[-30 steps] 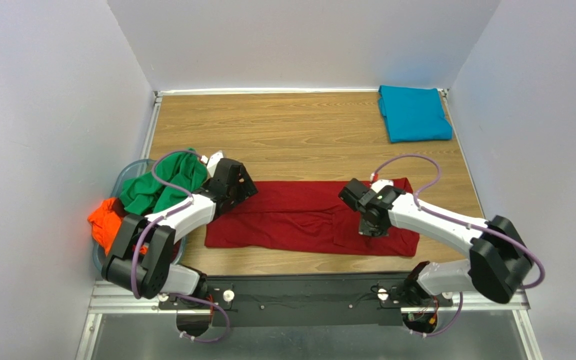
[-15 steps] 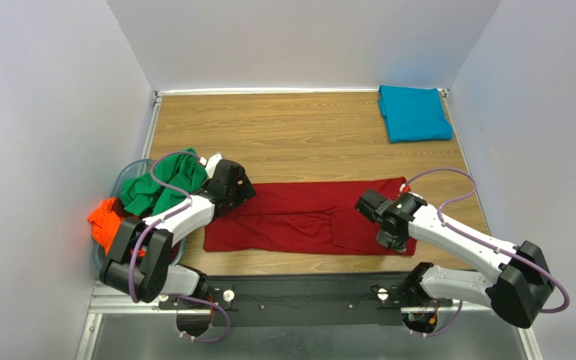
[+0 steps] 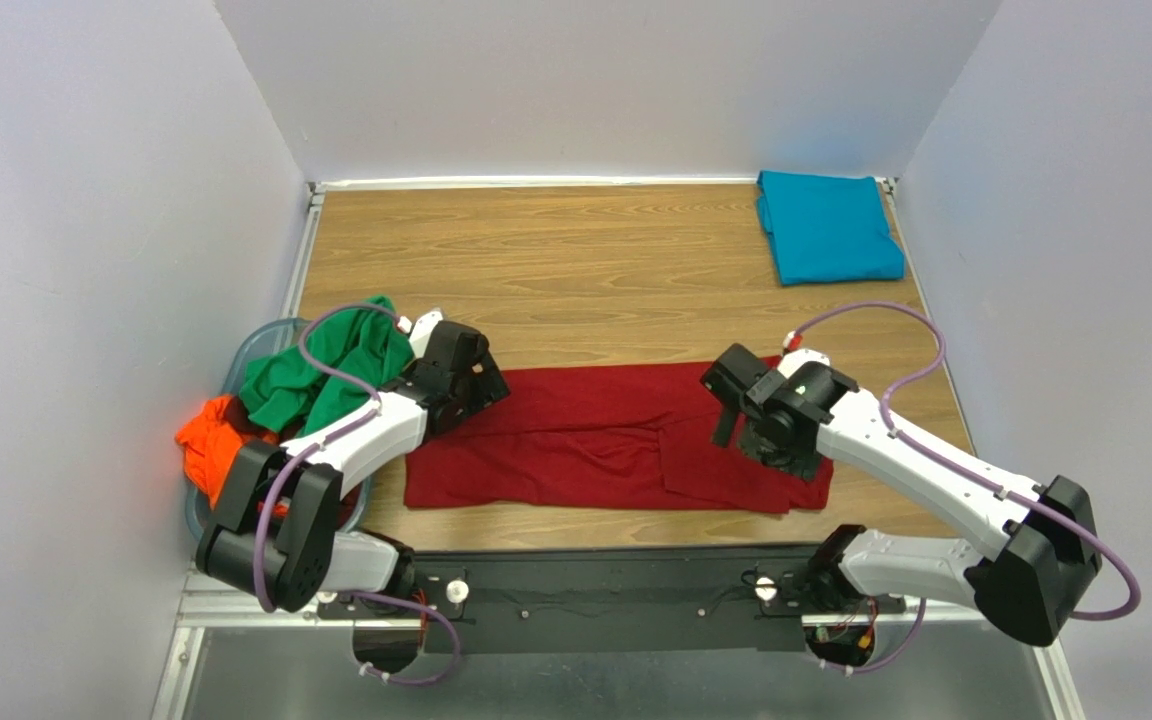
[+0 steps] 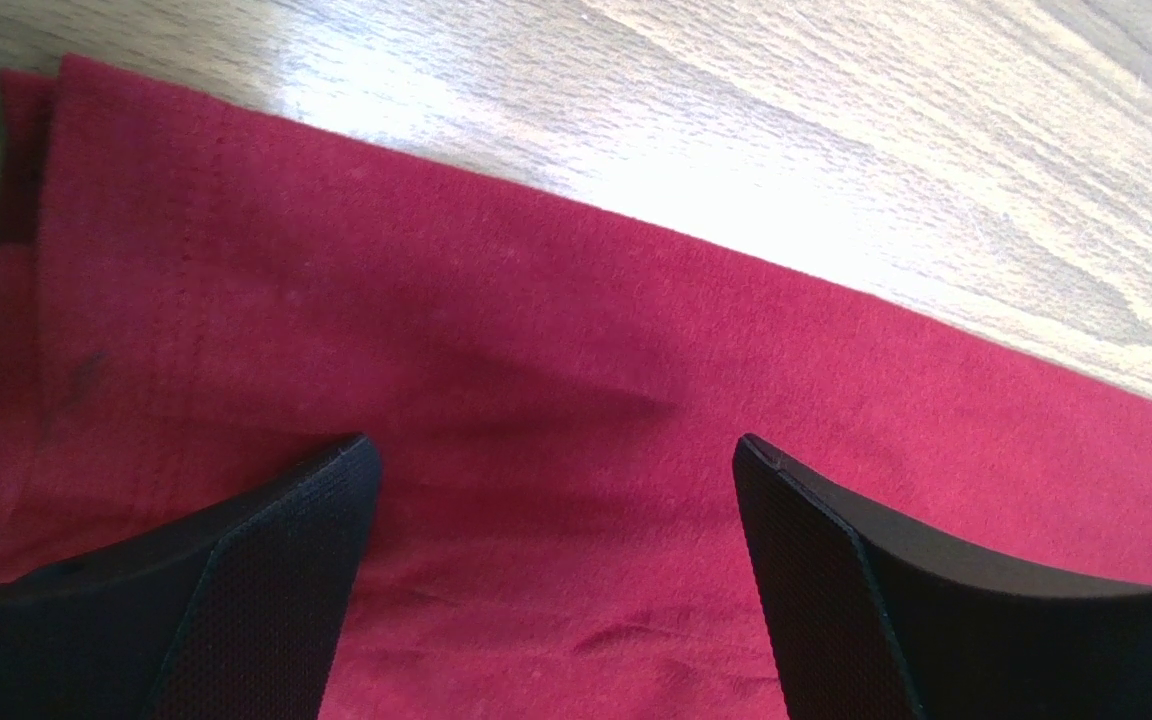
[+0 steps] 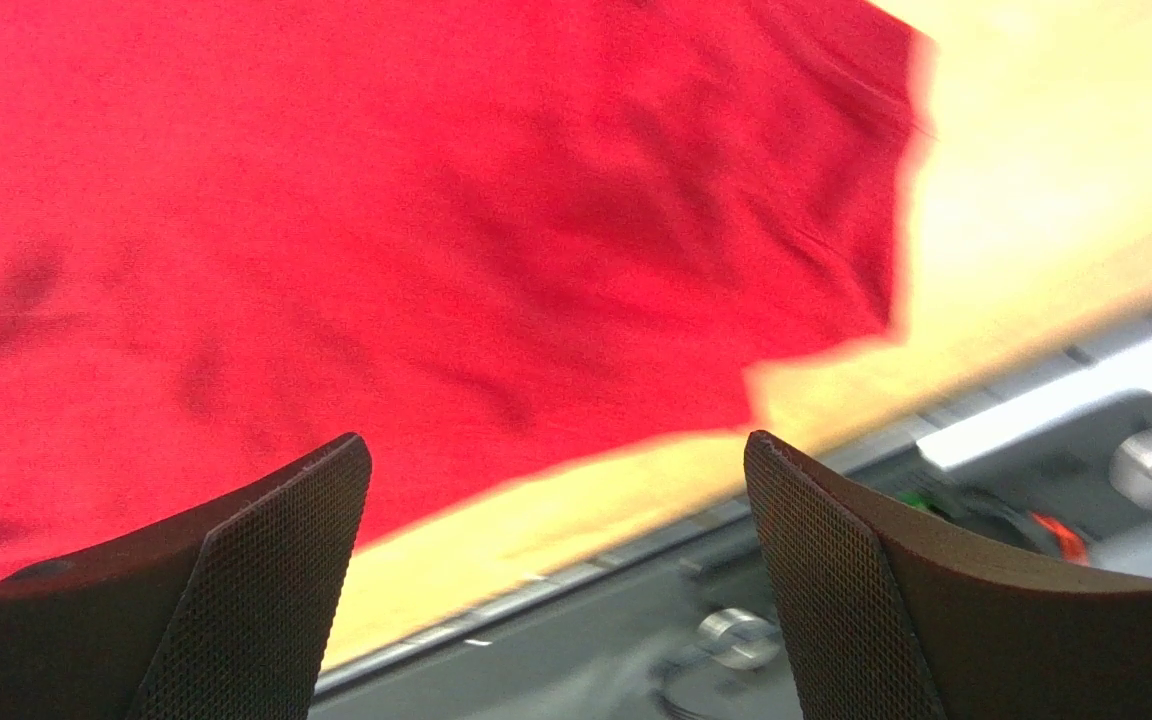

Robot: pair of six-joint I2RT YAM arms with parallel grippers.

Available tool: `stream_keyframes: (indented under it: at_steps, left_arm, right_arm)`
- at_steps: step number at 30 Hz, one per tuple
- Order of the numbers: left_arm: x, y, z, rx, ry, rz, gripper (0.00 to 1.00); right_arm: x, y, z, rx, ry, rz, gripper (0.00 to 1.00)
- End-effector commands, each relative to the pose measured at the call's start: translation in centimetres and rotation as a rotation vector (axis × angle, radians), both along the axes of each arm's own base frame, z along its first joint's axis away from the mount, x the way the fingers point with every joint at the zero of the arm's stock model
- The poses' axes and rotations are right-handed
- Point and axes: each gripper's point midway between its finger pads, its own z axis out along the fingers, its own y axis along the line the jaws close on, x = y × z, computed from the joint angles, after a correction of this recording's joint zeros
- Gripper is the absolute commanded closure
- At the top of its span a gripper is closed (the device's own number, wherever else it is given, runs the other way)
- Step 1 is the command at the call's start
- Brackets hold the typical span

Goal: Fold and stack the t-shirts
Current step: Fold the tshirt

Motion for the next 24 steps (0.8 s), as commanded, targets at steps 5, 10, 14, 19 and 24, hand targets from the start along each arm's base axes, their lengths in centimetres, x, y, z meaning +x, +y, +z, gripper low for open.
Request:
stream_keyframes:
  at_steps: [5,10,14,19,24]
  left_arm:
    - [1.1,-0.7,4.9,-0.033,-0.113,-0.012,0.05]
    - [1.0,-2.9,6.7,-0.064,-0.149,-0.081,0.05]
    - [0.1,-3.9,5.1,-0.059,-0.097,-0.135,0.05]
    - [-1.7,-3.9,1.4,-0.031,0.001,-0.160,0.05]
    - [-2.4,-4.8,-0.5,-0.061,0.049,-0.188,0.04]
  right_arm:
    - [4.5,3.3,0.8,0.086,-0.150,0.053,0.00]
    - [6.7,5.2,-0.5,0.127,-0.213,0.084,0.00]
    - [7.7,4.7,-2.4,0.085,-0.182,0.068,0.00]
    - [8.9,3.3,-5.5,0.134,-0.119,0.049,0.00]
    - [10.9,2.7,-7.6,0.136,-0.108,0.034,0.00]
